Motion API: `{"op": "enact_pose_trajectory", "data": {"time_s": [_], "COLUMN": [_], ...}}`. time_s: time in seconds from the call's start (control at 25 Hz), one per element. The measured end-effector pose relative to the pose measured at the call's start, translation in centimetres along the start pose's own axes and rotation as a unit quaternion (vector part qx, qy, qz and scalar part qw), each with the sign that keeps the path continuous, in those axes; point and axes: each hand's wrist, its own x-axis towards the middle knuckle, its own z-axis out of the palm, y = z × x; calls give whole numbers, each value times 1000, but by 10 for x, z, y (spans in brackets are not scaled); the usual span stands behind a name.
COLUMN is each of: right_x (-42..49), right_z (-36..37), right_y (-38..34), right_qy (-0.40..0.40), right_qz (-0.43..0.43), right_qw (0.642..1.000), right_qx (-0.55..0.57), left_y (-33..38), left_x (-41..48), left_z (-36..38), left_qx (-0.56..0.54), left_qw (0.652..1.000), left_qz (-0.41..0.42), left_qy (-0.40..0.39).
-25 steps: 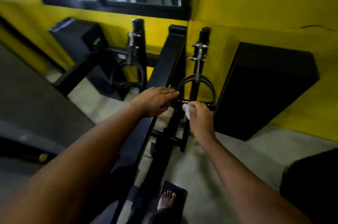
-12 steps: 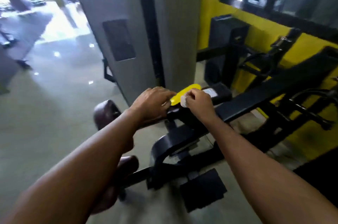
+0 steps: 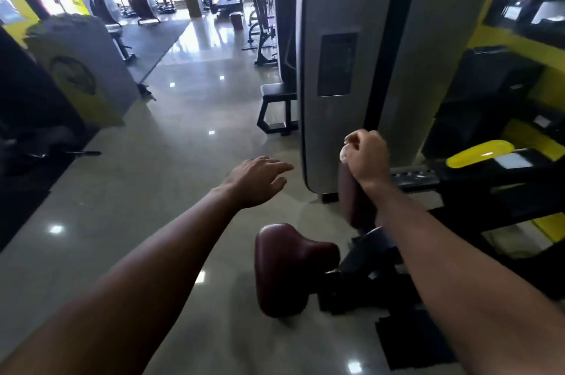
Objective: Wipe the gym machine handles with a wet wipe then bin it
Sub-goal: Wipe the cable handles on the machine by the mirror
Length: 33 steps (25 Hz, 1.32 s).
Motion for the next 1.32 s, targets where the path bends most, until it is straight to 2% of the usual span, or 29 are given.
{"op": "enact_pose_trajectory", "data": {"time_s": [0.16,0.28,0.52,0.72,0.84,1.04,1.2,1.32], "right_x": [-11,-8,76,167,209,255,274,272], "right_z": [56,112,236,263,263,257,242,220], "right_y": [-72,-105,-131,-137,-103,-35,5,28], "right_qy": [-82,-132,-103,-27,41,173,296,363], "right_qz": [-13,18,116,164,213,310,419,462], "right_qw": [996,988,980,978,973,933,857,809], "right_qx": [33,76,123,122,82,53,42,29], "left_y": [-92,-146,-271,-324,-322,-276,-224,-167], "left_x": [-34,-27,67,190,281,422,510,561], "left_z": [-9,-13,-11,-19,-10,27,60,78], "left_qx": [-12,-20,-10,8,-34,-35,-31,-10], "left_qw": [999,998,998,994,983,928,878,833], "left_qz": [-41,-47,-12,73,163,358,459,533], "left_qy": [-7,-22,-54,-78,-73,-98,-133,-147]}}
